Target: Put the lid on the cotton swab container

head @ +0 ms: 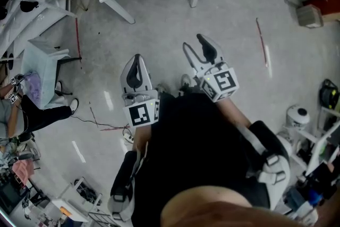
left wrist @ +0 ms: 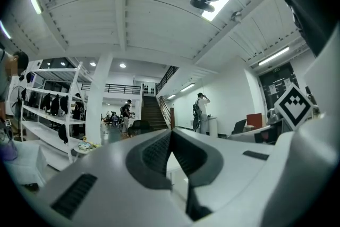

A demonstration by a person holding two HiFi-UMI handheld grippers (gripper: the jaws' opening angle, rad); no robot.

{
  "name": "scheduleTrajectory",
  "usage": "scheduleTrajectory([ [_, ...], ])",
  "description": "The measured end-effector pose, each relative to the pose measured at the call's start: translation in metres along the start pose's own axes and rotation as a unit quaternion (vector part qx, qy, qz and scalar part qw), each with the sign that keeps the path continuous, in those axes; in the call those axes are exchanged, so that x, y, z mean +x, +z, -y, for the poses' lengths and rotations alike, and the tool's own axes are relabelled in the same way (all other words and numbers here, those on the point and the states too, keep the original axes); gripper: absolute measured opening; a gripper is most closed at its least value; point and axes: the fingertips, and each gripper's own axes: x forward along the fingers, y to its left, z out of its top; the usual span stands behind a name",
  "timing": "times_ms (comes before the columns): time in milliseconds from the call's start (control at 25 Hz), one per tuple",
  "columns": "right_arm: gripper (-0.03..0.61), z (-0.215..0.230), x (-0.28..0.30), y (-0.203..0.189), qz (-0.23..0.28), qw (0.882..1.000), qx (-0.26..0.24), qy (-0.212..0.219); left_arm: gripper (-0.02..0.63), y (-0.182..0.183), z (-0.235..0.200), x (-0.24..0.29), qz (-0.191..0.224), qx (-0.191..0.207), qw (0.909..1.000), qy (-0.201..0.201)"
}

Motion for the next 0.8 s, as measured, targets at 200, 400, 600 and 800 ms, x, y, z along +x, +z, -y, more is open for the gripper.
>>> scheduleTrajectory([
  [200,0.193,0.022,0.011,0.000,-0.002,1.000,0.003,0.015,0.003,-0.001,0.007,0.015,0.005,0.002,0.9999,0.015],
  [400,0.193,0.029,0.028,0.003,-0.007,1.000,0.009,0.026,0.003,-0.008,0.002,0.030,-0.007,-0.006,0.9996,0.028],
  [600,0.193,0.046,0.067,-0.004,-0.021,0.999,0.005,0.029,0.003,-0.025,-0.014,0.066,-0.012,-0.011,0.9993,0.033],
  [800,0.193,0.060,0.126,-0.001,-0.031,0.999,0.003,0.026,0.003,-0.035,-0.049,0.122,-0.013,-0.027,0.9990,0.033],
])
